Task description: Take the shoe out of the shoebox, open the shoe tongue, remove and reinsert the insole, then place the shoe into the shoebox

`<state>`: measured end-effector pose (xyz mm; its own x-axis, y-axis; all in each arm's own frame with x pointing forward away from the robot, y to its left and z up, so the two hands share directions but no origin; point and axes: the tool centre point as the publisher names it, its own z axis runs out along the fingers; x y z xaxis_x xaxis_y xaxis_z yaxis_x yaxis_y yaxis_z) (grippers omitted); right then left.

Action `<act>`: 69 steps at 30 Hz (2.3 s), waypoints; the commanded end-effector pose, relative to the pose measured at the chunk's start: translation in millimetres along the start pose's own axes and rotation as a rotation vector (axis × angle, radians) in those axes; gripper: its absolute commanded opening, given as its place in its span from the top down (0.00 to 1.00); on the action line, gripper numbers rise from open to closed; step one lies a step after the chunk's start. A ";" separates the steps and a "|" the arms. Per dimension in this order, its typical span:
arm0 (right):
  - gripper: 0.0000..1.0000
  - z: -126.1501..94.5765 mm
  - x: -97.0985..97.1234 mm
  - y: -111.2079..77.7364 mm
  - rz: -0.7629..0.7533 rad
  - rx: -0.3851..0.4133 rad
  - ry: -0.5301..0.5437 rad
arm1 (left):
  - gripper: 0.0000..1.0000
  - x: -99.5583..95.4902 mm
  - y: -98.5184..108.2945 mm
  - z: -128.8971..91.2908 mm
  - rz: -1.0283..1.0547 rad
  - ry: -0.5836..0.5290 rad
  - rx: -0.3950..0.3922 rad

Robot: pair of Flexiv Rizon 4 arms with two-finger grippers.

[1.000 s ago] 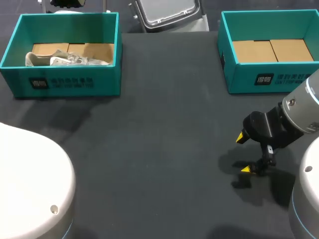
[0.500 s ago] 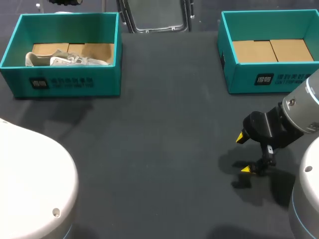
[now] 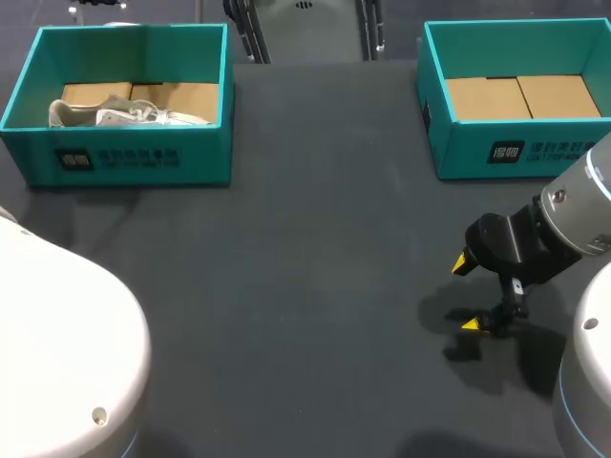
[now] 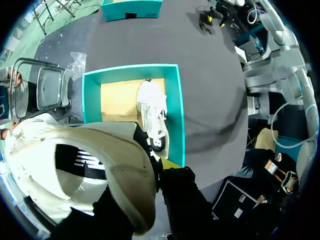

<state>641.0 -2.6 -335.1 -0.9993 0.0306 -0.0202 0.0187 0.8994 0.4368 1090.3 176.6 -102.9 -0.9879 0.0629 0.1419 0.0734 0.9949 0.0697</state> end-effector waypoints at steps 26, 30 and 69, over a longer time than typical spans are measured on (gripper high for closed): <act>0.00 -1.4 2.4 -0.6 0.000 0.001 -0.003 | 1.00 -38.8 49.0 1.9 0.452 -0.025 -0.122; 0.00 -1.4 2.4 -0.6 0.000 0.001 -0.003 | 1.00 -38.8 49.0 1.9 0.452 -0.025 -0.122; 0.00 -1.4 2.4 -0.6 0.000 0.001 -0.003 | 1.00 -87.6 99.1 27.0 1.267 -0.058 -0.242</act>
<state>641.0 -2.7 -335.1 -0.9993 0.0308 -0.0202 0.0189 0.8994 0.4367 1172.9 261.9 -129.3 -0.2523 0.9408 0.2264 0.9659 0.2308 0.1170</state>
